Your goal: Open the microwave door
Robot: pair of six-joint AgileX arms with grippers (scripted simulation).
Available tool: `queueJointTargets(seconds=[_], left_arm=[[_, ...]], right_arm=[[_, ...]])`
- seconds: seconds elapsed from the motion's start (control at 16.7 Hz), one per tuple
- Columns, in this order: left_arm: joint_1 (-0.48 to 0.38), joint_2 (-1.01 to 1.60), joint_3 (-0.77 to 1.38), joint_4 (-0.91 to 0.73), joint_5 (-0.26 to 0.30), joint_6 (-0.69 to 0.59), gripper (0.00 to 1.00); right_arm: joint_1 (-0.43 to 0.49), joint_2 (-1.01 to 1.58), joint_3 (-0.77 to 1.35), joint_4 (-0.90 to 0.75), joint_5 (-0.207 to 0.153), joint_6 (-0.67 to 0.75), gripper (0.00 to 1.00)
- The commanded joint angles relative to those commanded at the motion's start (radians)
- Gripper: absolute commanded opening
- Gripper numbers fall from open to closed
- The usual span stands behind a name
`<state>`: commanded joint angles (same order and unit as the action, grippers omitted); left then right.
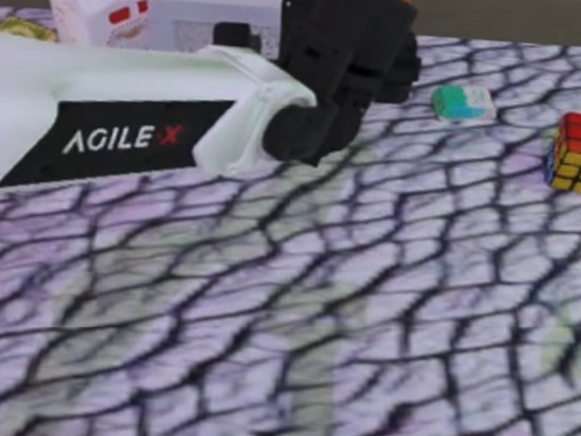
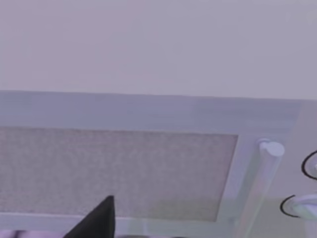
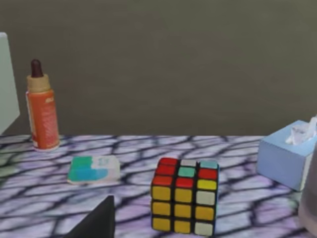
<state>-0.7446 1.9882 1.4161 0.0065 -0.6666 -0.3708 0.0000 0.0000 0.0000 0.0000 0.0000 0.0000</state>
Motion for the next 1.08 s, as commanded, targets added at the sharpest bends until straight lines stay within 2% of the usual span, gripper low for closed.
queueJointTargets(seconds=[0.42,0.84,1.08], left_arm=[[0.008,0.019,0.015,0.004,0.007,0.005,1.00],[0.091,0.228,0.214,0.047,0.081,0.060,1.00],[0.100,0.247,0.233,0.051,0.089,0.066,1.00]], right_arm=[[0.000,0.000,0.000,0.000,0.000,0.000,1.00],[0.000,0.000,0.000,0.000,0.000,0.000,1.00],[0.000,0.000,0.000,0.000,0.000,0.000,1.00]])
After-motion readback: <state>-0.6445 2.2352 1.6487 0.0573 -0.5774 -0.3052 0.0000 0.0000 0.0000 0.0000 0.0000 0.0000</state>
